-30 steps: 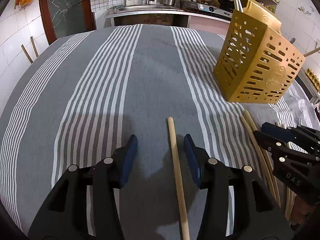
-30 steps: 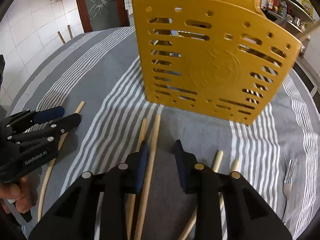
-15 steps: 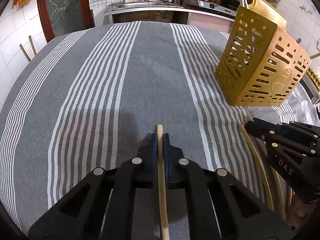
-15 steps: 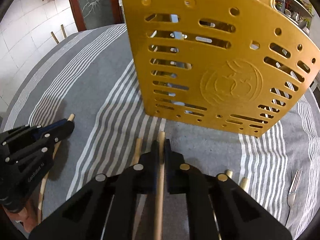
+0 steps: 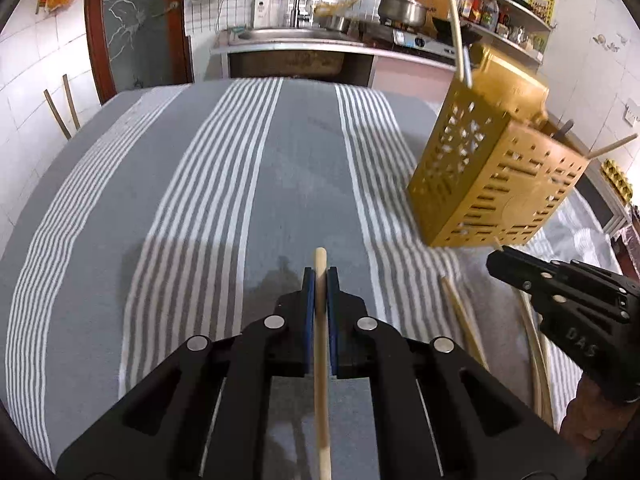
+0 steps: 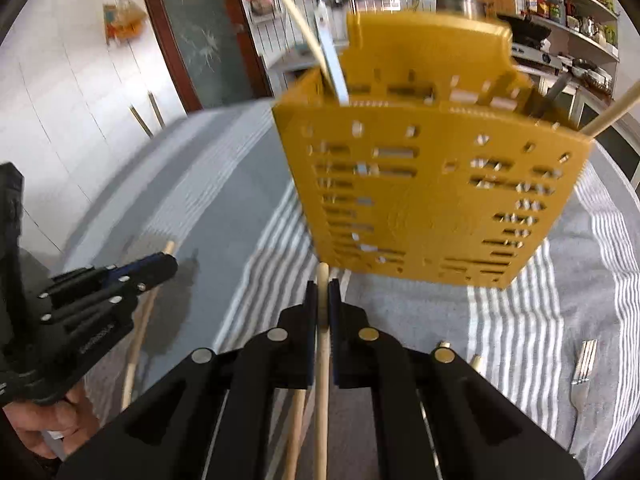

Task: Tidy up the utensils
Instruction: 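Lift the left tool's chopstick toward the yellow holder while the right tool lifts its chopstick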

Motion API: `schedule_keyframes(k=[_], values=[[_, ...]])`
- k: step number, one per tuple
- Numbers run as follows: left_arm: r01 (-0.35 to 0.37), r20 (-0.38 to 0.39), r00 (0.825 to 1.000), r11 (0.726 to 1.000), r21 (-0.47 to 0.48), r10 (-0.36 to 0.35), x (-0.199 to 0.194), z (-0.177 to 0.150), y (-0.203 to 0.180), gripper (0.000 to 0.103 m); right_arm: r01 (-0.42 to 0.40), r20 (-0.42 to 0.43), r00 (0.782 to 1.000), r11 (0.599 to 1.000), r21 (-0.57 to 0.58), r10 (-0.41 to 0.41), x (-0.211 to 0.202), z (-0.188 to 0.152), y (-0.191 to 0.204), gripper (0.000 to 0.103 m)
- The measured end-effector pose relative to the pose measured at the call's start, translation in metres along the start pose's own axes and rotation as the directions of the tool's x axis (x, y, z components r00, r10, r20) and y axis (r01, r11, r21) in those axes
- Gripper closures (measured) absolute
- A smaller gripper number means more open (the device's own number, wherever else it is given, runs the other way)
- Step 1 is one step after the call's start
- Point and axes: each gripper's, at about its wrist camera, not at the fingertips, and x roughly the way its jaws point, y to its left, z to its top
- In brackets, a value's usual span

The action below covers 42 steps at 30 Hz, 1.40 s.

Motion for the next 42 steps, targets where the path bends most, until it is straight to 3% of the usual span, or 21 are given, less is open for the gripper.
schedule_keyframes(k=[3,12,22,42], values=[[0.013,0.035,0.999,1.0,-0.003,-0.012,-0.016,0.004,-0.002,0.099,-0.036,0.054,0.998,0.999,0.013,0.035,-0.02,0.002,-0.004,0.097],[0.032,0.115,0.993,0.999,0.035,-0.036,-0.064,0.007,-0.02,0.099,-0.044,0.167,0.985,0.999,-0.002,0.044,-0.07,0.011,-0.006,0.097],[0.052,0.189,0.98,0.996,0.067,-0.064,-0.105,0.01,-0.042,0.099,-0.047,0.284,0.957,0.998,-0.029,0.054,-0.123,0.005,-0.011,0.097],[0.068,0.276,0.956,0.989,0.13,-0.102,-0.158,0.008,-0.089,0.099,-0.011,0.401,0.916,0.999,-0.045,0.028,-0.193,-0.005,-0.023,0.097]])
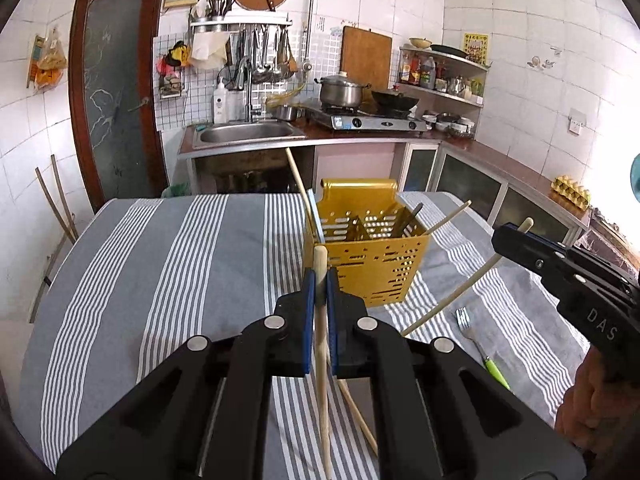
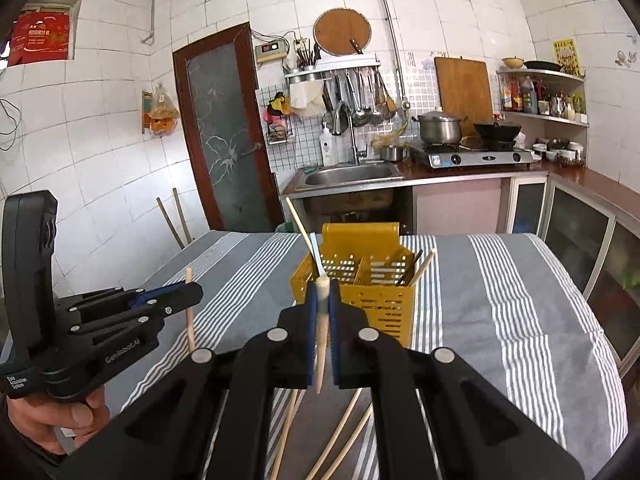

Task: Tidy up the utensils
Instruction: 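Lift the left tool's chopstick toward the yellow holder while the right tool lifts its chopstick, then lower the left tool's chopstick into the holder while the right tool lowers its chopstick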

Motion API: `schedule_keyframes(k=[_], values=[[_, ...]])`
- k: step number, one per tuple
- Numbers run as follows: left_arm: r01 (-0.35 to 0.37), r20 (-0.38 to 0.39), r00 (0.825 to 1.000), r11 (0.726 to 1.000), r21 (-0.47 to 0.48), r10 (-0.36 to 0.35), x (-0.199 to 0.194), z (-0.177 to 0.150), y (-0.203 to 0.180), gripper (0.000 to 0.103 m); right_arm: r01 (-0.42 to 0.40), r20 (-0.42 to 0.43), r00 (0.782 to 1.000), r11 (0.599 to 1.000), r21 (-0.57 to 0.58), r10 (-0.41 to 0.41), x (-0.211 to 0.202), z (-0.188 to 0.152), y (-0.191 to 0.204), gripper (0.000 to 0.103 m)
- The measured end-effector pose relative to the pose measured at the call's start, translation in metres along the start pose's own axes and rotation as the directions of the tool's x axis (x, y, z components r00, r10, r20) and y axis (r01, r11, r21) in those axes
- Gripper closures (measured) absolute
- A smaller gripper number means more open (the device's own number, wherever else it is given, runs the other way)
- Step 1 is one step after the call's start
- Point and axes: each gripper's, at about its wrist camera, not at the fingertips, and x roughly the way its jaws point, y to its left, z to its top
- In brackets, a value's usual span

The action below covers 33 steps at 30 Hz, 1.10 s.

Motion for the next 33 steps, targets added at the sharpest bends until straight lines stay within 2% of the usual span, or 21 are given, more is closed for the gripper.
schedule_keyframes(k=[14,19,28,33], values=[[0.021,0.103,0.994,1.0,0.022,-0.023,-0.02,0.034,-0.013,0.099,0.03,0.05,0.998,0.999,-0.045,-0.027,-0.029,0.022,0.001,0.097],[0.015,0.171,0.985,0.999,0.035,-0.02,-0.027,0.054,-0.017,0.099,0.034,0.067,0.997,0.998,-0.06,-0.03,-0.036,0.034,0.002,0.097],[0.02,0.232,0.972,0.999,0.043,-0.03,-0.026,0.085,-0.019,0.099,0.054,0.103,0.994,0.995,-0.081,-0.045,-0.037,0.06,0.003,0.097],[0.011,0.297,0.955,0.999,0.05,-0.026,-0.027,0.105,-0.021,0.099,0.074,0.115,0.991,0.992,-0.103,-0.062,-0.032,0.08,0.004,0.097]])
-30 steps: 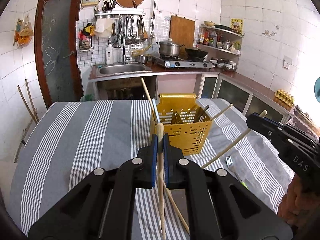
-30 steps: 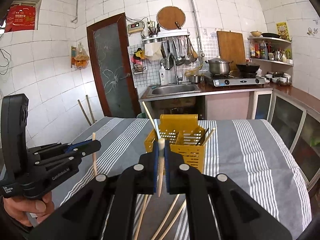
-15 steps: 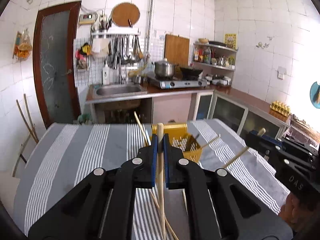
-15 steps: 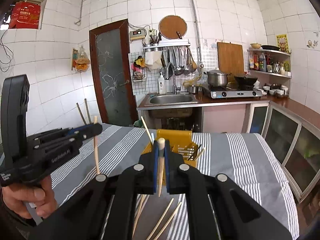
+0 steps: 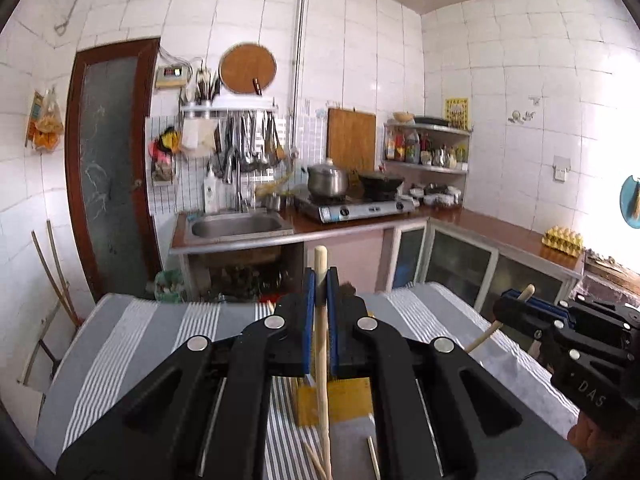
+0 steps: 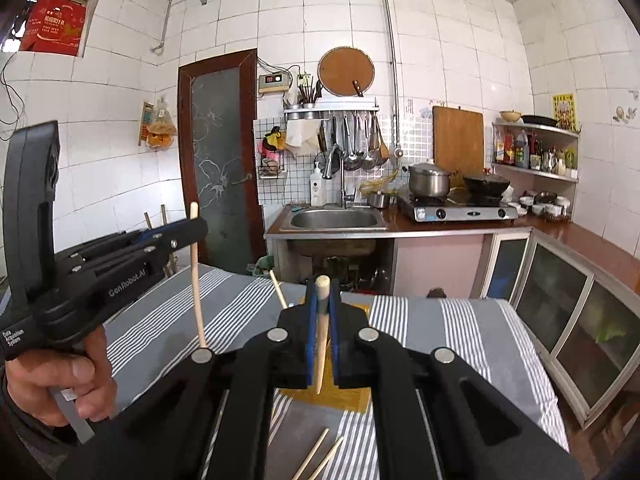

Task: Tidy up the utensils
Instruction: 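Lower the left tool's chopstick into the holder while the right tool lowers its chopstick, then open the left tool releasing its chopstick while the right tool releases its chopstick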

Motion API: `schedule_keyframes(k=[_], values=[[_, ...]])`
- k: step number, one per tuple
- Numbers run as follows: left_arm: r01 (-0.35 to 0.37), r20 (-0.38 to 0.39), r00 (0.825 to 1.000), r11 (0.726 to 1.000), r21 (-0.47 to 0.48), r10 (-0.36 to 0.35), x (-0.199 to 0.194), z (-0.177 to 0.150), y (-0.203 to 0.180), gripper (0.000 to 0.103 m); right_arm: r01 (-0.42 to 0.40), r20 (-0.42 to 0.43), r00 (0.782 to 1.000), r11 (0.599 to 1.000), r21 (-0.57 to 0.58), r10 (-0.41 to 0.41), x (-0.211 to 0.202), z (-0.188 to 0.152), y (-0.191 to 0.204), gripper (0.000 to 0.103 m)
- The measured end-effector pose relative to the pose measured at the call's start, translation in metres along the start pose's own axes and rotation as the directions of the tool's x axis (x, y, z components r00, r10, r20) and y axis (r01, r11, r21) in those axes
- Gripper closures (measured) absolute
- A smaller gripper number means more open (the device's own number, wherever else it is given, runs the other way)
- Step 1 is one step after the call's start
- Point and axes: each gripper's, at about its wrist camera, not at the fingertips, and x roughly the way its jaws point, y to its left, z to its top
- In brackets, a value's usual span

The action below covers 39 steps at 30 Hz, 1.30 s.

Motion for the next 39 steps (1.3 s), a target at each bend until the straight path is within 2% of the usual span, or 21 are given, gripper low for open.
schedule_keyframes(k=[5,9,15,23,33,34,35,36,37,38,39], values=[[-0.005,0.047,0.999,1.0,0.006,0.004,0.015,0.017,-0.001,0.099,0.021,0.013,1.0,1.0,-0.007,-0.021,0.011,0.017,-0.005,0.097],[-0.036,0.095,0.995,0.999,0.031,0.033,0.036,0.025,-0.003,0.099,0.033,0.01,0.999,0.999,-0.011,-0.033,0.024,0.026,-0.01,0.097],[-0.057,0.097,0.994,0.998,0.022,0.055,0.072,0.027,0.0,0.099,0.049,0.001,0.999,0.999,-0.005,-0.049,0.044,0.032,-0.019,0.097],[-0.057,0.073,0.996,0.998,0.002,0.057,0.108,0.015,0.007,0.099,0.052,-0.03,0.998,0.999,0.008,-0.052,0.074,0.029,-0.033,0.097],[-0.061,-0.023,0.998,0.998,-0.018,0.061,0.146,-0.003,0.018,0.098,0.015,-0.106,0.994,1.0,0.025,-0.012,0.111,0.02,-0.036,0.097],[-0.065,-0.033,0.997,0.998,-0.019,0.064,0.15,-0.005,0.019,0.097,0.008,-0.128,0.992,1.0,0.027,-0.004,0.116,0.018,-0.036,0.096],[-0.061,-0.049,0.997,0.998,-0.016,0.06,0.153,-0.007,0.019,0.083,0.01,-0.141,0.99,1.0,0.03,-0.005,0.121,0.016,-0.036,0.092],[-0.064,-0.066,0.996,0.998,-0.021,0.063,0.157,-0.009,0.021,0.062,0.027,-0.14,0.99,0.999,0.032,-0.022,0.124,0.015,-0.036,0.084],[-0.085,-0.065,0.994,0.996,-0.034,0.082,0.158,-0.011,0.024,0.055,0.042,-0.133,0.99,0.999,0.028,-0.038,0.123,0.014,-0.036,0.08],[-0.09,-0.062,0.994,0.995,-0.041,0.087,0.157,-0.011,0.026,0.054,0.055,-0.122,0.991,0.998,0.025,-0.052,0.122,0.014,-0.036,0.075],[-0.092,-0.062,0.994,0.995,-0.045,0.089,0.156,-0.011,0.029,0.054,0.062,-0.113,0.992,0.998,0.028,-0.058,0.12,0.014,-0.037,0.074]])
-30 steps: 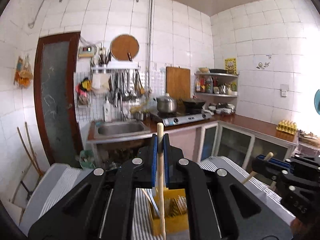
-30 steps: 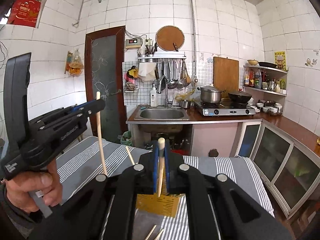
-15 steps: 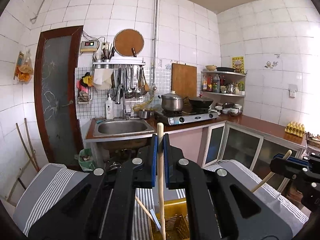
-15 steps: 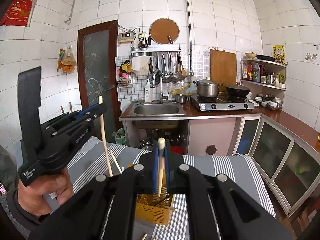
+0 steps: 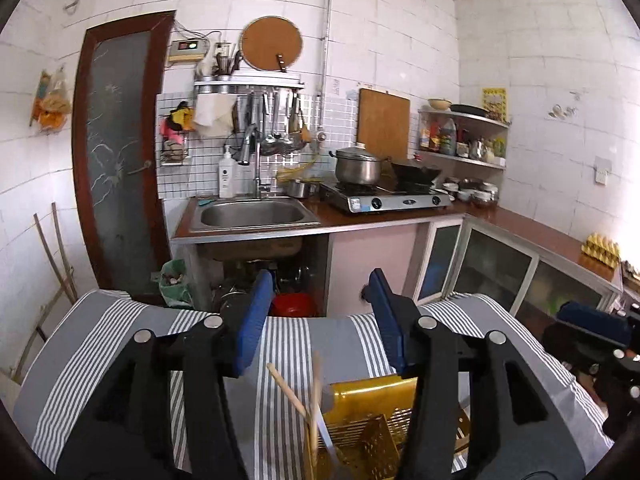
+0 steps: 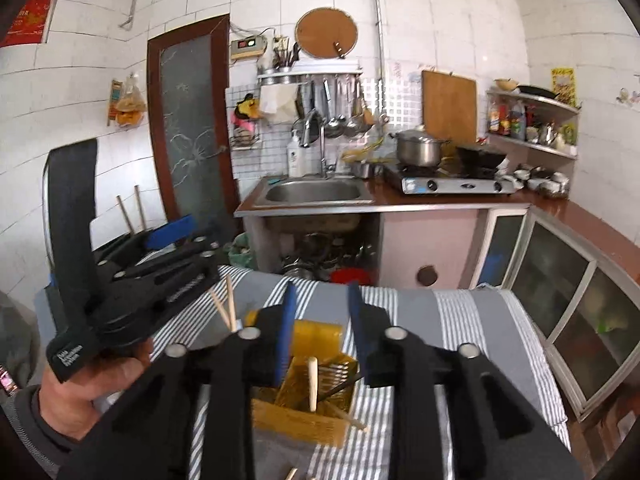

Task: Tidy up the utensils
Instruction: 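Open the left tool releasing its chopstick while the right tool releases its chopstick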

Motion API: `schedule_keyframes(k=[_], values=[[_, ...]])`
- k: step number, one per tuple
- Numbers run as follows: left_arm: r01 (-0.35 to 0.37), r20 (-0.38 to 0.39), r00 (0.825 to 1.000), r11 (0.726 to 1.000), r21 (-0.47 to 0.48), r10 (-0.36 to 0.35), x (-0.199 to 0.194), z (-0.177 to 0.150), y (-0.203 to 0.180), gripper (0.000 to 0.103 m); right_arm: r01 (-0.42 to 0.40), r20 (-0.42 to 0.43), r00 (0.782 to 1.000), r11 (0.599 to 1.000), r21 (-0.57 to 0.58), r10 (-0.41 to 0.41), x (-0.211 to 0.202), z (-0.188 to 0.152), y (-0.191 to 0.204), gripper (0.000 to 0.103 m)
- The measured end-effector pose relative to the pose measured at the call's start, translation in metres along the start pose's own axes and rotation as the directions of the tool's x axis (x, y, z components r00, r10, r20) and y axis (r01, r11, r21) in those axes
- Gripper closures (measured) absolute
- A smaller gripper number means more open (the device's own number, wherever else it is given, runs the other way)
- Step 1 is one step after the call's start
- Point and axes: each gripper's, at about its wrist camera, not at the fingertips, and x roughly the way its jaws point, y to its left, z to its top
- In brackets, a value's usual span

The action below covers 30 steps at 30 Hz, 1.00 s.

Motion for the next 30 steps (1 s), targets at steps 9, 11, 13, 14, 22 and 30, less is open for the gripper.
schedule_keyframes(k=[9,11,13,14,22,30], values=[[-0.031,0.016,0.999,0.999,-0.028,0.032,-0.048,-0.017,0.027,0.053,0.001,0.05,0.999,0.999,0.043,-0.003,-0.037,-0.015,-0.014,0.073],[-0.045,0.003,0.999,0.999,-0.019,0.045,-0.062,-0.032,0.03,0.053,0.003,0.061,0.998,0.998,0.059,-0.007,-0.051,-0.03,-0.015,0.068],[-0.06,-0.012,0.998,0.998,-0.033,0.06,-0.081,-0.055,0.04,0.052,-0.012,0.055,0.998,0.998,0.063,0.008,-0.063,-0.049,-0.014,0.066],[-0.068,-0.021,0.997,0.997,-0.044,0.068,-0.089,-0.066,0.045,0.047,-0.002,0.05,0.999,0.998,0.061,-0.001,-0.069,-0.062,-0.012,0.064],[-0.137,-0.089,0.987,0.989,-0.058,0.132,-0.152,-0.166,0.071,0.018,0.049,-0.063,0.997,0.993,0.11,-0.042,-0.094,-0.173,-0.001,0.058],[-0.173,-0.104,0.98,0.985,-0.016,0.171,-0.207,-0.211,0.069,0.006,0.108,-0.055,0.993,0.989,0.097,-0.103,-0.143,-0.235,0.01,0.047]])
